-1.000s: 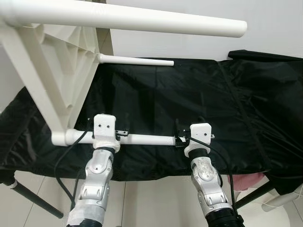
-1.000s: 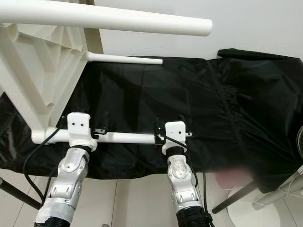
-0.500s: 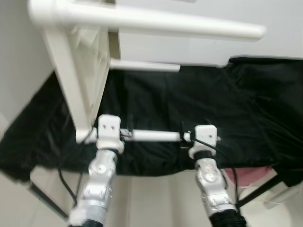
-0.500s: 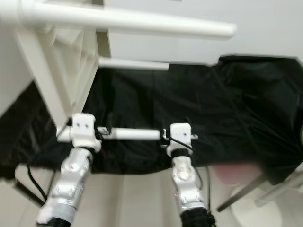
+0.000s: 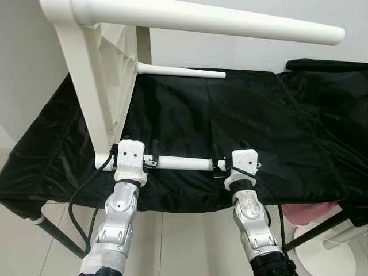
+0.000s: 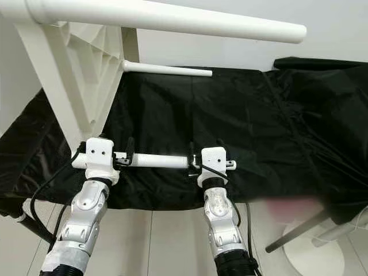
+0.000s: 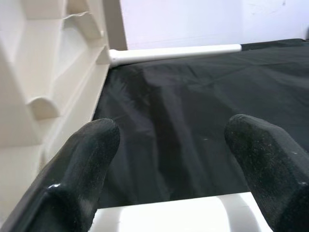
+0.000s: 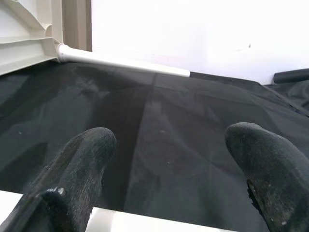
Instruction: Building children table
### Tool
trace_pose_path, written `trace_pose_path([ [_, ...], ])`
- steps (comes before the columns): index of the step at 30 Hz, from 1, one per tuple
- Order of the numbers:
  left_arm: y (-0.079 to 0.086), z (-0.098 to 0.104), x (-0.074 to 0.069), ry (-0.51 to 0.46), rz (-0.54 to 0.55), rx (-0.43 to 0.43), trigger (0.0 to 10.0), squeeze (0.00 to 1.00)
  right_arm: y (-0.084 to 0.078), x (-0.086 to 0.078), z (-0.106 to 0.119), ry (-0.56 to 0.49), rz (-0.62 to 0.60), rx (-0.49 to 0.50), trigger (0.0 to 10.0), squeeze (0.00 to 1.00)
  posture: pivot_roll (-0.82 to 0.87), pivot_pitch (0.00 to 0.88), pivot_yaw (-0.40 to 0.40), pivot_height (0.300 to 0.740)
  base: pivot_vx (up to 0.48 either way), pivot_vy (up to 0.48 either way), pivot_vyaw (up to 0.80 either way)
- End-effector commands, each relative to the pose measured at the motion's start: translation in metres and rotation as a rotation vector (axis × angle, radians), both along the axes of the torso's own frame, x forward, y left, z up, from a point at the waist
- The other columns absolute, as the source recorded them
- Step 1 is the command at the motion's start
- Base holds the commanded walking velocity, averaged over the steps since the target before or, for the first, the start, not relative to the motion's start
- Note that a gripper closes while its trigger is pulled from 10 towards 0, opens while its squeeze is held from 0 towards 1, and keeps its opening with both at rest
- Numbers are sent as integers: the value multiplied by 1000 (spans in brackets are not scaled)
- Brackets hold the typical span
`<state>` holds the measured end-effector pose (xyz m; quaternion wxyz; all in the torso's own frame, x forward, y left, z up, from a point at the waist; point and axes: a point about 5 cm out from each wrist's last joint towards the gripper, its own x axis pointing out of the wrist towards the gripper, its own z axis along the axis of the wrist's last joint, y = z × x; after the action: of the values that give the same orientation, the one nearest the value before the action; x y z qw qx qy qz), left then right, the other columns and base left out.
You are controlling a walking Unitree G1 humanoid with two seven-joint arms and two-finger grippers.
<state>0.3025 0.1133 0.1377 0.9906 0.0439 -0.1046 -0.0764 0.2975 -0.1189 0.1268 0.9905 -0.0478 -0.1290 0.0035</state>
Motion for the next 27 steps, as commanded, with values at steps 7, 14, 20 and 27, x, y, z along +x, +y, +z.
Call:
trace_pose_path([
  [7, -5, -6, -9, -4, -56, 34, 10000, 0, -4, -3, -3, 1, -28, 7, 10000, 0, 43, 25, -9, 740, 0, 0, 0],
  [14, -6, -9, -15, -9, -82, 41, 10000, 0, -17, -7, -5, -14, -97, -12, 10000, 0, 39, 28, -4, 740, 0, 0, 0],
  [20, -4, -12, -17, 2, -91, 24, 10000, 851, -18, -12, -7, -25, -87, 16, 10000, 1000, 34, 29, -2, 740, 0, 0, 0],
  [27, -5, -14, -18, 12, -101, 13, 10000, 780, -16, -16, -7, -26, -73, 33, 10000, 1000, 24, 28, 3, 740, 0, 0, 0],
])
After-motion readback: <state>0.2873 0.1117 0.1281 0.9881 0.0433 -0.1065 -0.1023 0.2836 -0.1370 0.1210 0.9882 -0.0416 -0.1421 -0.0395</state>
